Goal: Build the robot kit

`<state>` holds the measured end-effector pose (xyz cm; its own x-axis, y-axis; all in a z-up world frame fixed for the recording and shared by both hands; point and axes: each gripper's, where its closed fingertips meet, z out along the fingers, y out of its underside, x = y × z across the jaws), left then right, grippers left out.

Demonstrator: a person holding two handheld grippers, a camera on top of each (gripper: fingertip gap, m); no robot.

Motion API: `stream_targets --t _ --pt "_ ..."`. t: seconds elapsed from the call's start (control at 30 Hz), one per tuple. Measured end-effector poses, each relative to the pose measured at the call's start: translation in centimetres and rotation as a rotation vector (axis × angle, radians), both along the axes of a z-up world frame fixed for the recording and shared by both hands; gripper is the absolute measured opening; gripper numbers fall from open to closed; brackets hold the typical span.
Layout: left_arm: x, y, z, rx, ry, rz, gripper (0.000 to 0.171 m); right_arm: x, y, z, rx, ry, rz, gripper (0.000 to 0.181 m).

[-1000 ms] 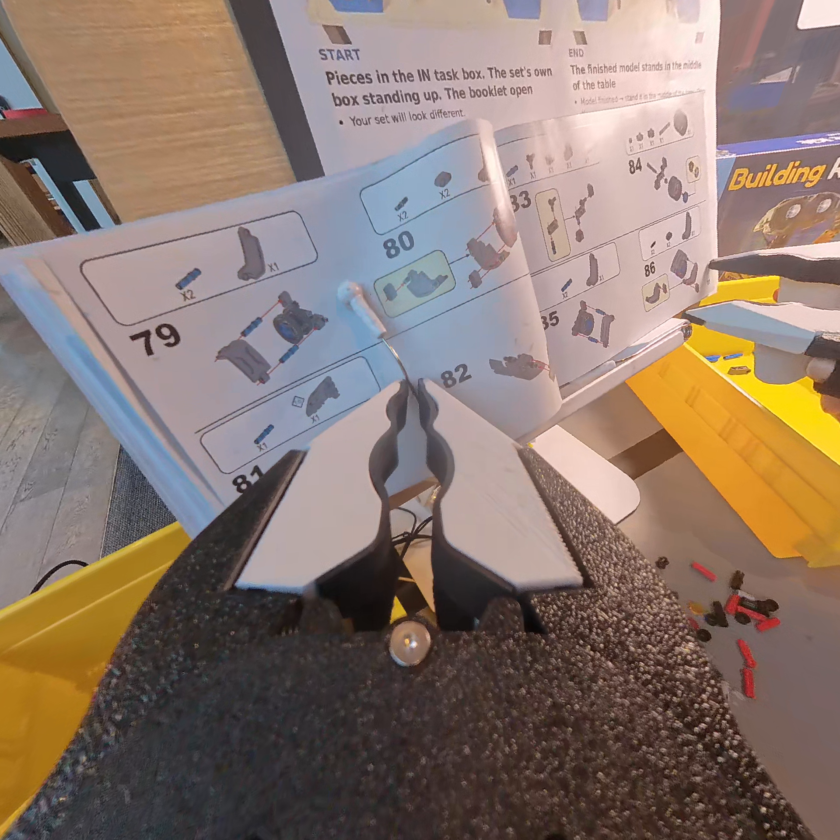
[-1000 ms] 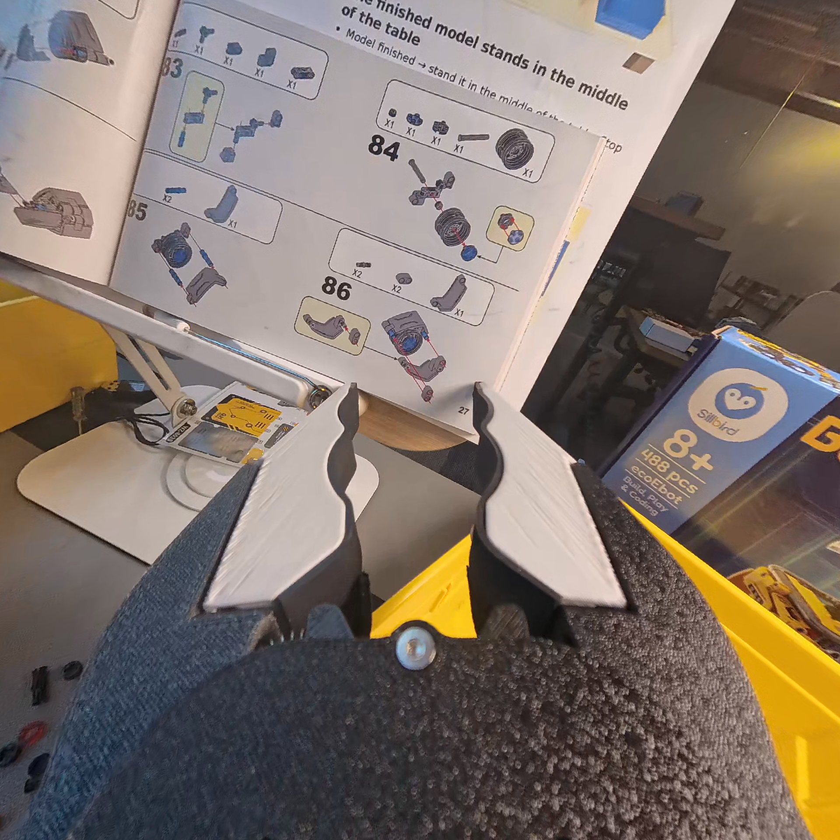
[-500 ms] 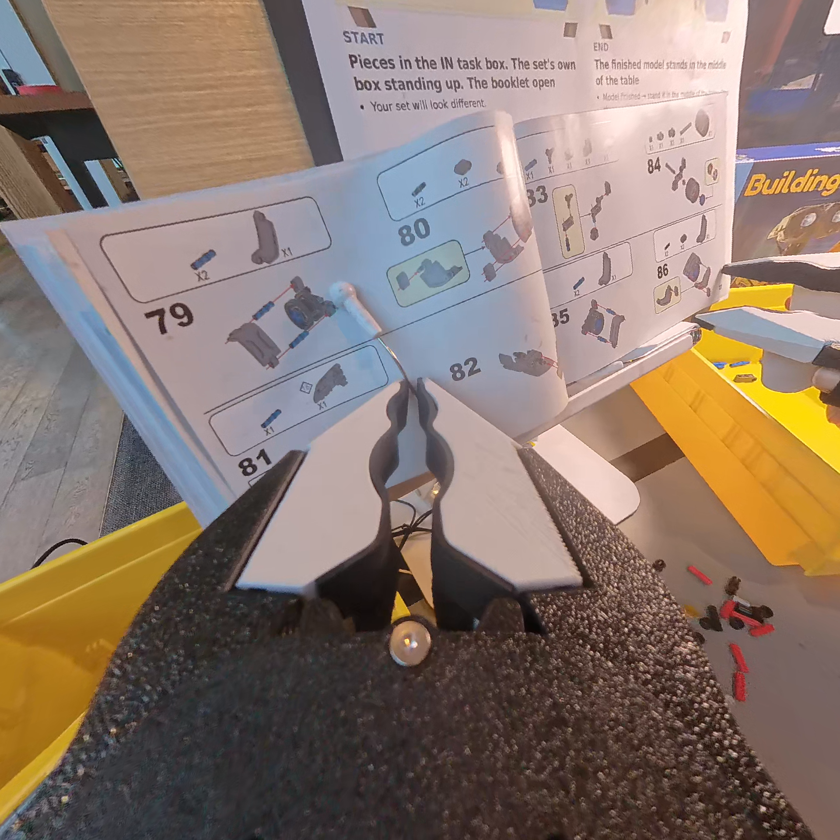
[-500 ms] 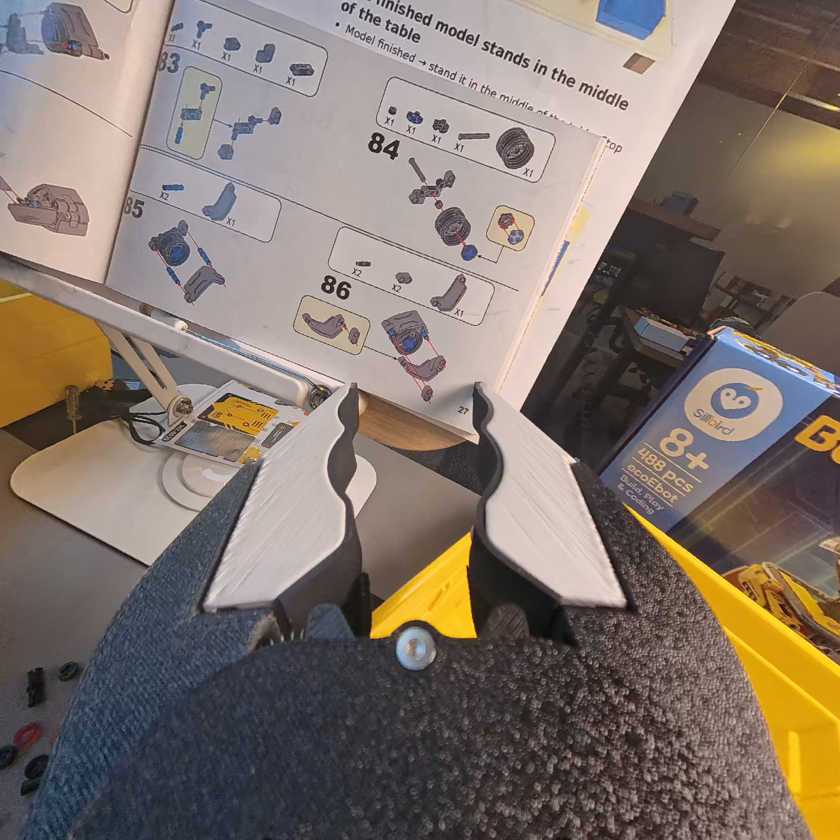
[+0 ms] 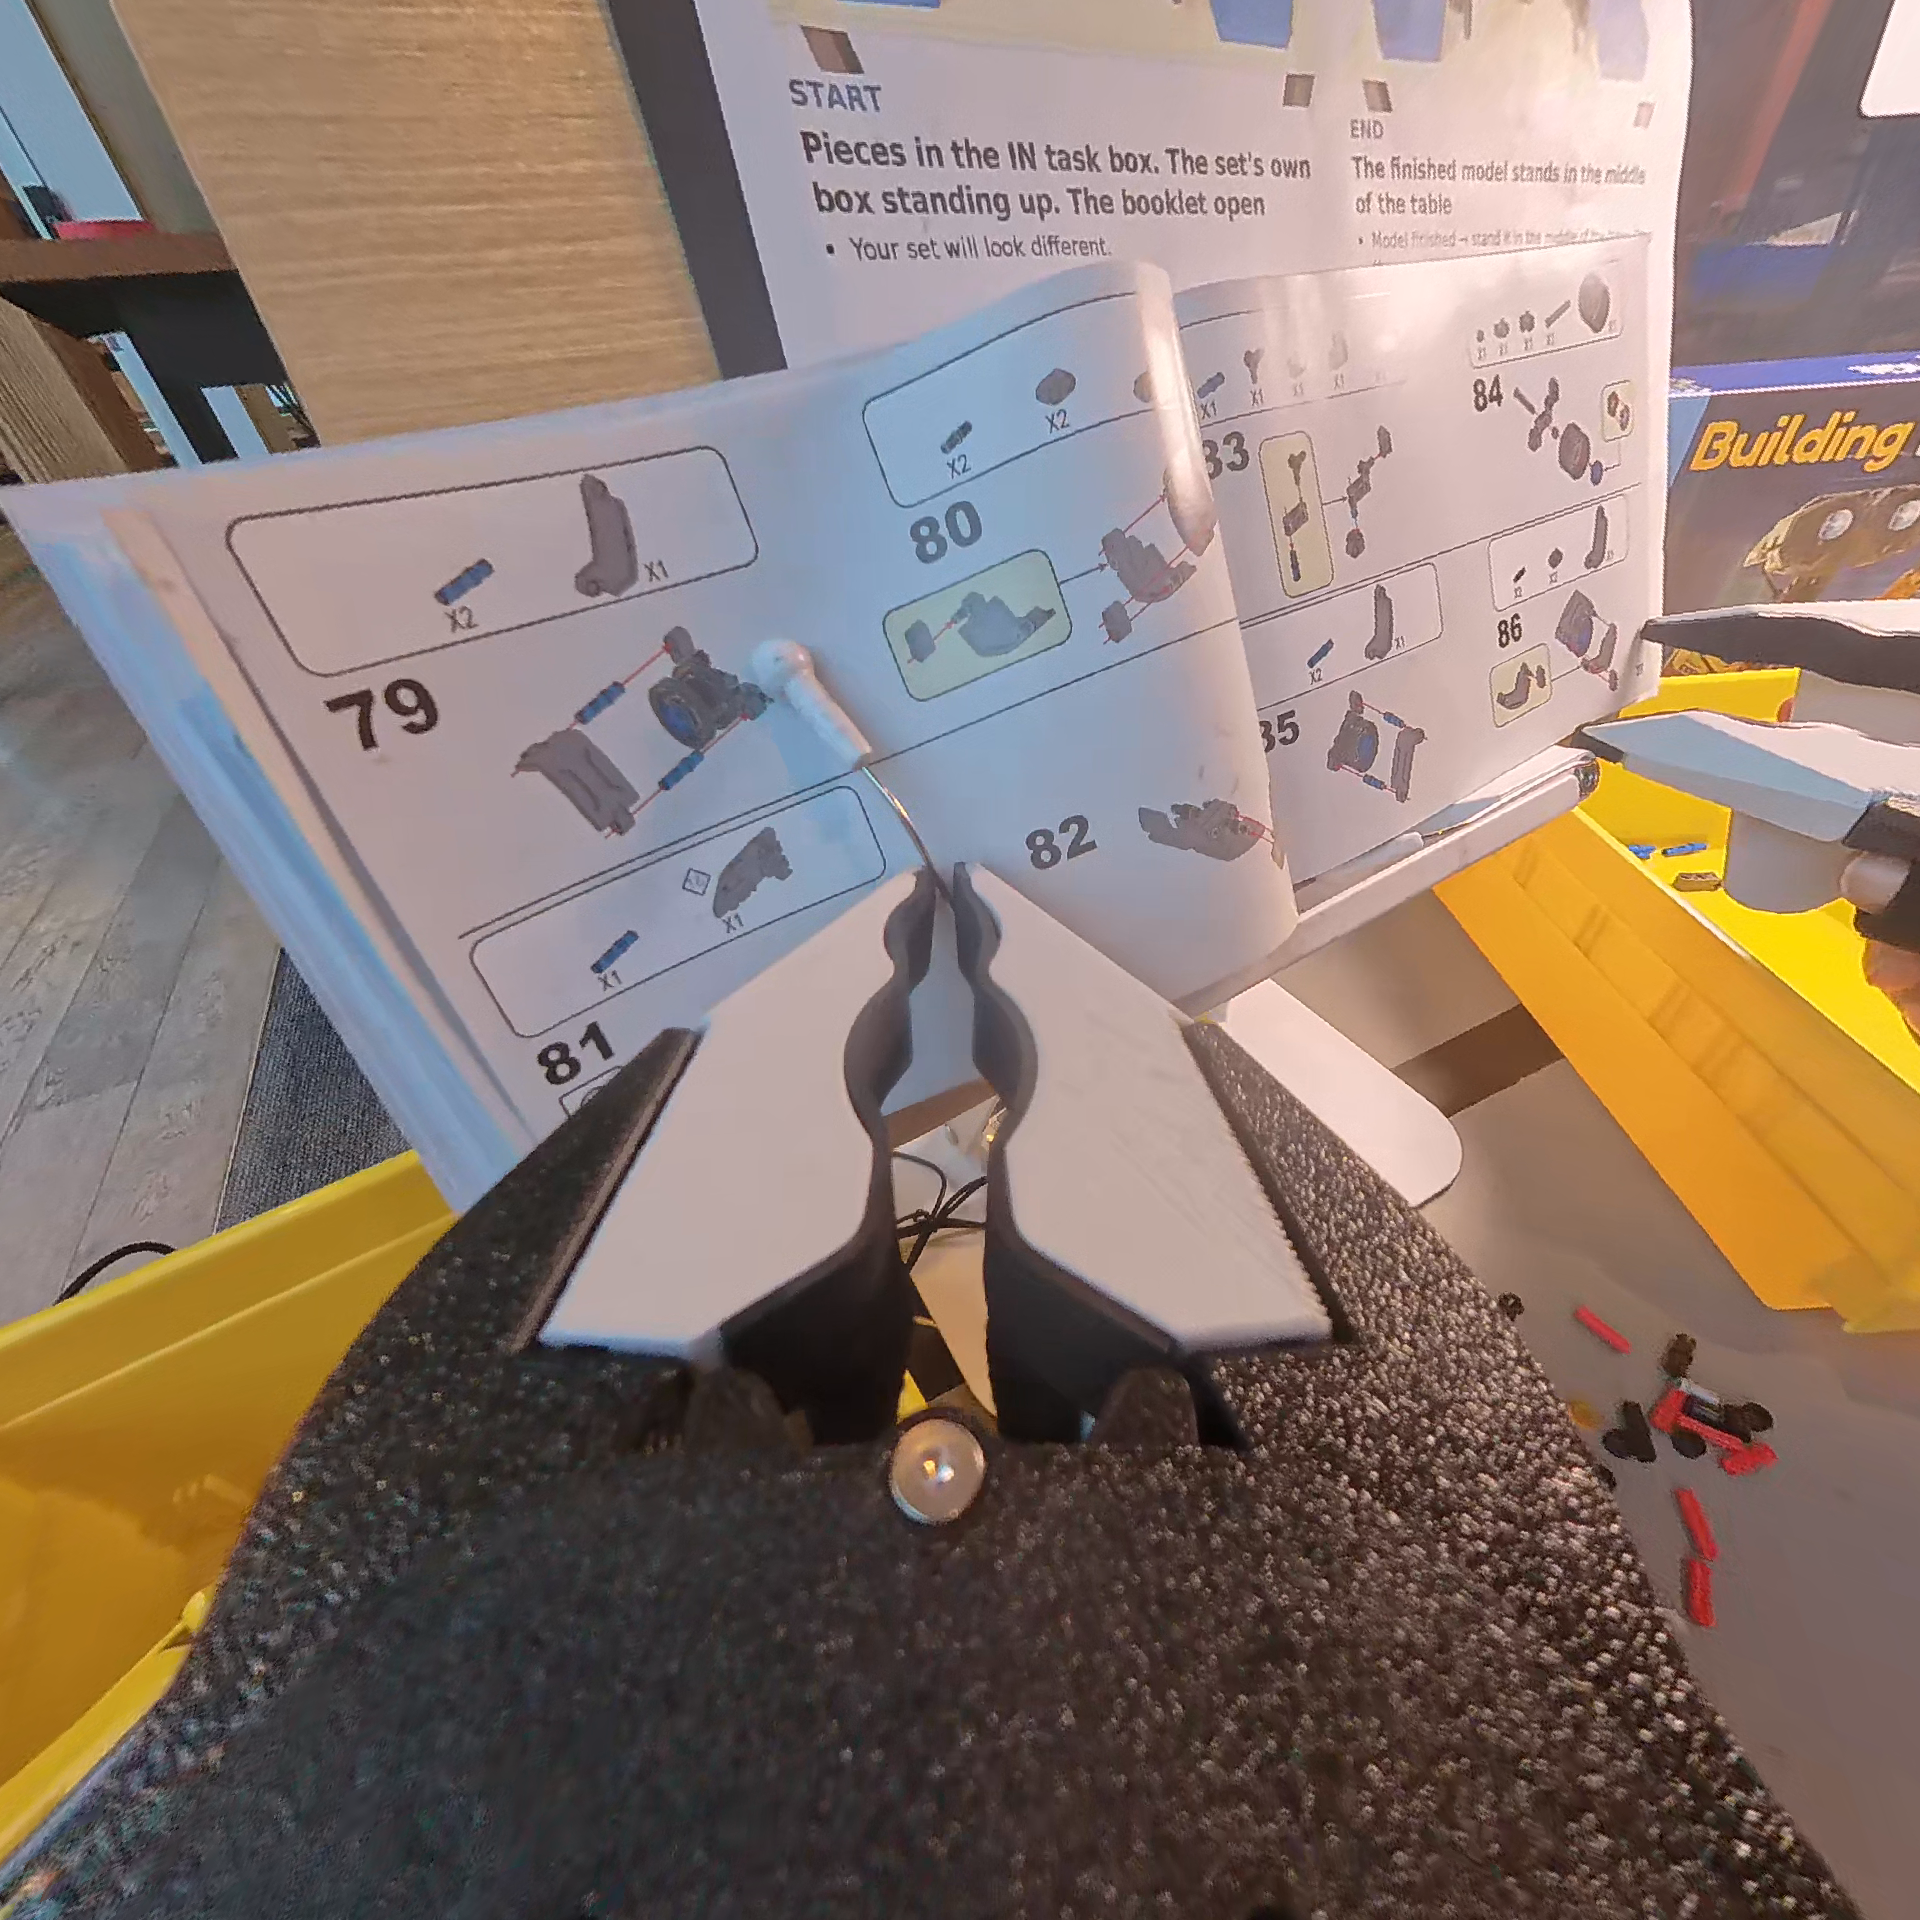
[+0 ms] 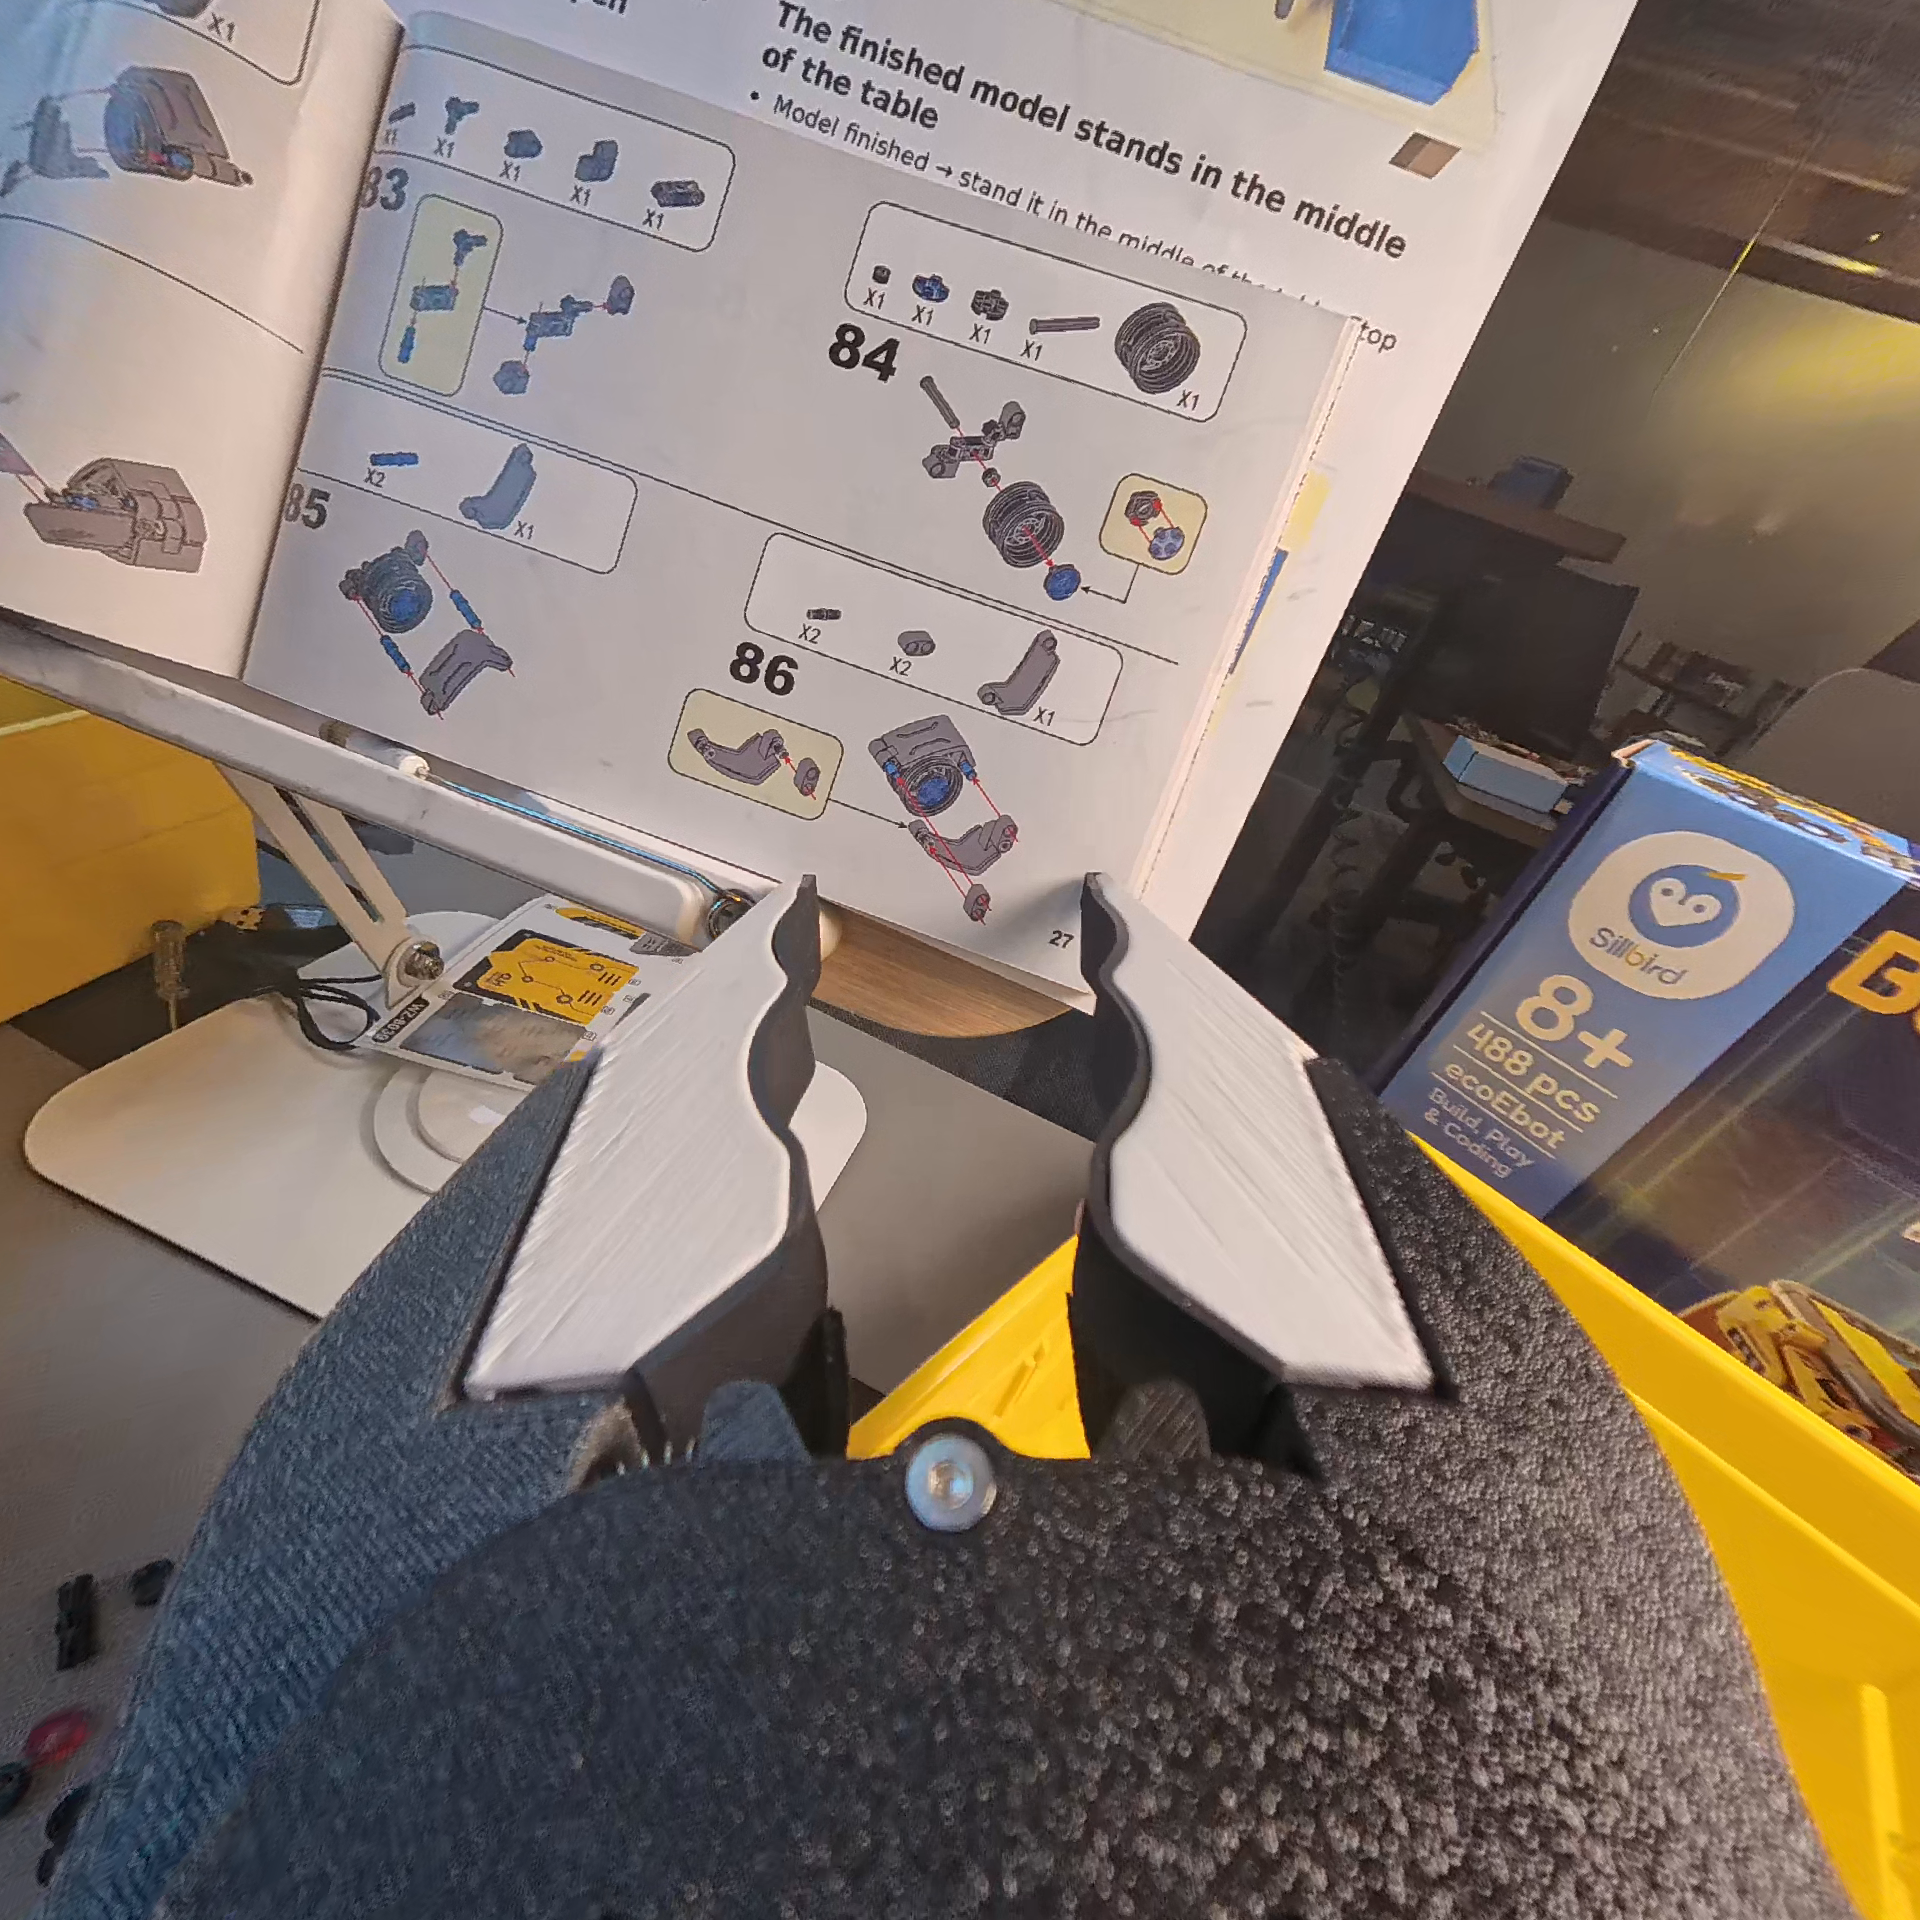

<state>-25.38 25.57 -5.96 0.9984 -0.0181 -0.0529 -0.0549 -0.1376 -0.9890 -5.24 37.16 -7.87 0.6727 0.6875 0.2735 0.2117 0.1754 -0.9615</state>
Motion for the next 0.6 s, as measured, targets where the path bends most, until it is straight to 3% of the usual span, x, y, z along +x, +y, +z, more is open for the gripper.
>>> stream_targets --t 0.33,0.6 --pt "0.13 -0.10 0.05 0.037 -0.041 -0.016 0.003 0.04 -0.06 0.06 0.017 0.046 -0.018 0.049" --pt "0.14 -0.17 0.03 0.076 0.021 -0.007 0.003 0.22 -0.11 -0.16 0.021 0.036 0.004 0.048"
